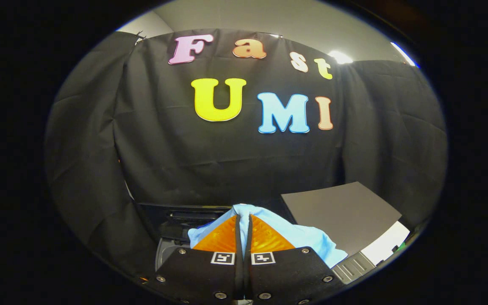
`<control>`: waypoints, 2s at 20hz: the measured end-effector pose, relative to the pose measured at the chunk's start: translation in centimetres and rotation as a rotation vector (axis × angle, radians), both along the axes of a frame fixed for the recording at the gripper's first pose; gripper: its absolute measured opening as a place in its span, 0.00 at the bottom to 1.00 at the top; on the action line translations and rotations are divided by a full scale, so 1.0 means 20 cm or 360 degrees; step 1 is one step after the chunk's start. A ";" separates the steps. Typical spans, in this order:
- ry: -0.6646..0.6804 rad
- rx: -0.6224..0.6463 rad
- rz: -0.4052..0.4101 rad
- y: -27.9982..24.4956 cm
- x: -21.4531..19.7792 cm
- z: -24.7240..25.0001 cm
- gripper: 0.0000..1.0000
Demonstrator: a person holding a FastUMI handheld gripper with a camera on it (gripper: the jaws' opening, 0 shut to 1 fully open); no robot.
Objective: Put the clothes into the washing machine and then close the washing machine lid.
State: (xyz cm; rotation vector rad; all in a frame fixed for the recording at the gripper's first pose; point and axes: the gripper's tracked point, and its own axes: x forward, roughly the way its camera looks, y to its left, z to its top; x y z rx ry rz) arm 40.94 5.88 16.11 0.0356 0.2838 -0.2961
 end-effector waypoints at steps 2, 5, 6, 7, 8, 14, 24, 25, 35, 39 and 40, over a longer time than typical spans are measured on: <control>0.0005 0.0012 0.0023 0.10 0.02 -0.01 0.00; 0.0035 0.0016 0.0054 0.21 0.04 -0.06 0.00; 0.0042 0.0021 0.0062 0.24 0.04 -0.08 0.00; 0.0047 0.0033 0.0072 0.27 0.04 -0.09 0.00; 0.0050 0.0045 0.0081 0.30 0.04 -0.10 0.00; 0.0133 0.0063 0.0121 0.44 0.07 -0.25 0.00; 0.0365 0.0106 0.0090 0.46 0.14 -0.67 0.00; 0.0389 0.0109 0.0089 0.45 0.16 -0.71 0.00; 0.0661 0.0147 0.0160 0.42 0.29 -1.13 0.00; 0.0795 0.0187 0.0192 0.41 0.34 -1.35 0.00; 0.0828 0.0186 0.0208 0.41 0.35 -1.40 0.00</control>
